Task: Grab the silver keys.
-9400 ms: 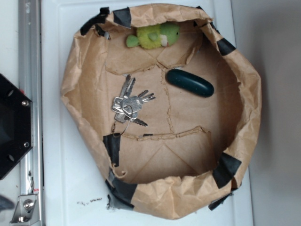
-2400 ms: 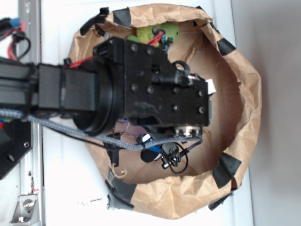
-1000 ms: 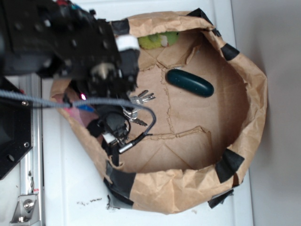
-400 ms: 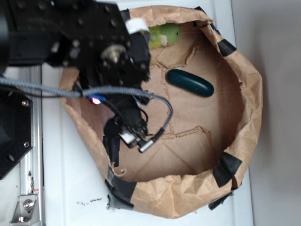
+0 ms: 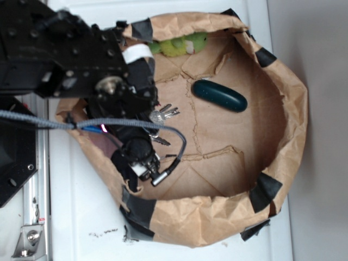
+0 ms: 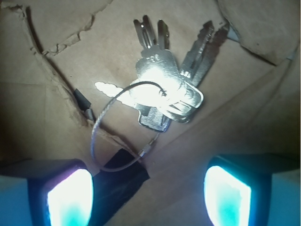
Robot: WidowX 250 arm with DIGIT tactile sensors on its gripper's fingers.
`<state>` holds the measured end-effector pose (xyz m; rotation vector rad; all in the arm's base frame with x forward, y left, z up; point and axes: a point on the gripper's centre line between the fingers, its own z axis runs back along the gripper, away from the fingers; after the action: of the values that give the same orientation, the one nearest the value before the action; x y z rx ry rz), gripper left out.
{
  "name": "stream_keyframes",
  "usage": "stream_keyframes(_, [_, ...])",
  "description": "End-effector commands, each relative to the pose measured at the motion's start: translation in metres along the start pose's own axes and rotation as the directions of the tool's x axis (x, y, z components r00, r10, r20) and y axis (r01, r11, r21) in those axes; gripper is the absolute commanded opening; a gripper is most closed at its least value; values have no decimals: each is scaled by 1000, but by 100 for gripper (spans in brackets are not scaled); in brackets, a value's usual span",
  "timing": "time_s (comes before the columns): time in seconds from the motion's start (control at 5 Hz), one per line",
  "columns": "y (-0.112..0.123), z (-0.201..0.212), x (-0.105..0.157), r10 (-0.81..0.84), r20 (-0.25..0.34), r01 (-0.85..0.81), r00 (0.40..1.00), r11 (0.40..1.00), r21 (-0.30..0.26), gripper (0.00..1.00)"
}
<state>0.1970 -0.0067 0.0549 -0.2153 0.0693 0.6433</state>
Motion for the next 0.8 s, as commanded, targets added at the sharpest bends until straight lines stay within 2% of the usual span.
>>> stream_keyframes(0.0, [-6, -3, 1, -2, 45, 2, 999, 1000, -11, 100])
stream_keyframes(0.4, [-18, -2, 12, 17, 50, -16, 999, 1000, -18, 100])
stream_keyframes(0.6, [-22, -6, 21, 20, 86, -18, 996, 1000, -18, 100])
